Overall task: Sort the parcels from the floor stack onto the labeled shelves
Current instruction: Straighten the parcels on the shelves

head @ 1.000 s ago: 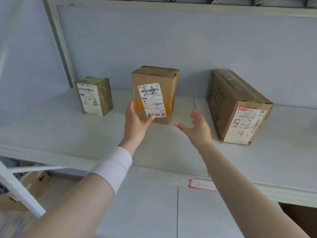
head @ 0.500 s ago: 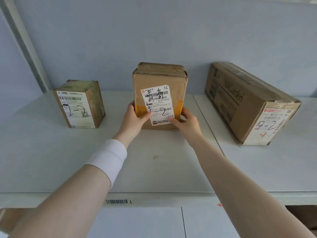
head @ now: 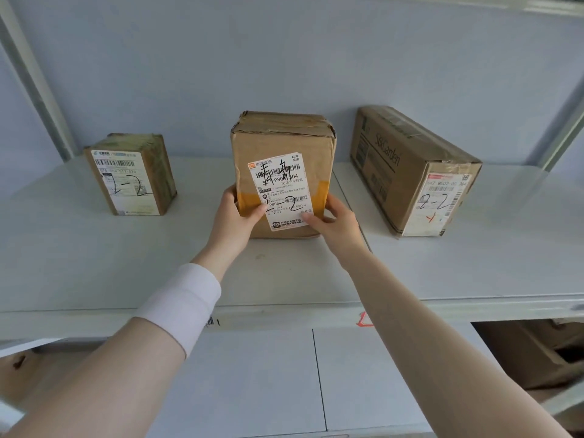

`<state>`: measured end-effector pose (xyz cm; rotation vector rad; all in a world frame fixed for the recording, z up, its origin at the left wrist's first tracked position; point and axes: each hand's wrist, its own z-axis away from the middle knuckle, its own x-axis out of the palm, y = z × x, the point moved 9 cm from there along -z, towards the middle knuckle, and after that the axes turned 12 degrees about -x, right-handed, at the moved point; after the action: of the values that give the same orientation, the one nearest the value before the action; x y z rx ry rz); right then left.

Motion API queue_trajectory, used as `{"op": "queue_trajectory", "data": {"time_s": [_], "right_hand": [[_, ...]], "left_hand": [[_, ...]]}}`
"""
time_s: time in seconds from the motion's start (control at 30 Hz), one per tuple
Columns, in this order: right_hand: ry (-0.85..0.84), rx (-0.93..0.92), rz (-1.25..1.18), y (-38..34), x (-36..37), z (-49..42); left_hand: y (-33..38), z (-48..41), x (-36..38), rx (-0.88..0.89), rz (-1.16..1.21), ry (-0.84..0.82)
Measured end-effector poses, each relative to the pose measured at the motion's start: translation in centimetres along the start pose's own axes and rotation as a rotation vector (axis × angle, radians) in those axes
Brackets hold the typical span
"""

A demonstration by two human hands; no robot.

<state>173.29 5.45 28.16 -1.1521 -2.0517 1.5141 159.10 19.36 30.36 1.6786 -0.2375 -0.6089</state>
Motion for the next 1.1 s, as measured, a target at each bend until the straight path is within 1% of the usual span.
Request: {"op": "queue_trajectory", "data": {"time_s": [0.2,0.57,0.67,0.77,0.9,1.1], "right_hand": [[-0.004,0.012,-0.015,0.2,-0.1,1.3],[-0.001,0.027,-0.055,0.5,0.0,0.9],[-0.012,0.036,0.007,0.7,0.1,1.0],[0.045,0.058,0.095,0.3,-0.8,1.7],[0.123,-0.019,0.191,-2.0,-1.9,3.3],[0.199,-0.108,0.194,-5.9,-0.3,6.2]], "left_hand": [[-0.5,1.1,-0.1,-0.009,-0.029,0.000],[-0.6,0.8,0.3,-0.003,-0.006,0.018],[-0.6,1.1,0.4,-0.007,-0.026,-0.009],[-0.5,1.3,-0.4,-0.016,-0.035,-0.009],[0.0,2.7,-2.7,0.002,-0.076,0.046],[0.5,5.4,-6.8,0.042,-0.070,0.102]]}}
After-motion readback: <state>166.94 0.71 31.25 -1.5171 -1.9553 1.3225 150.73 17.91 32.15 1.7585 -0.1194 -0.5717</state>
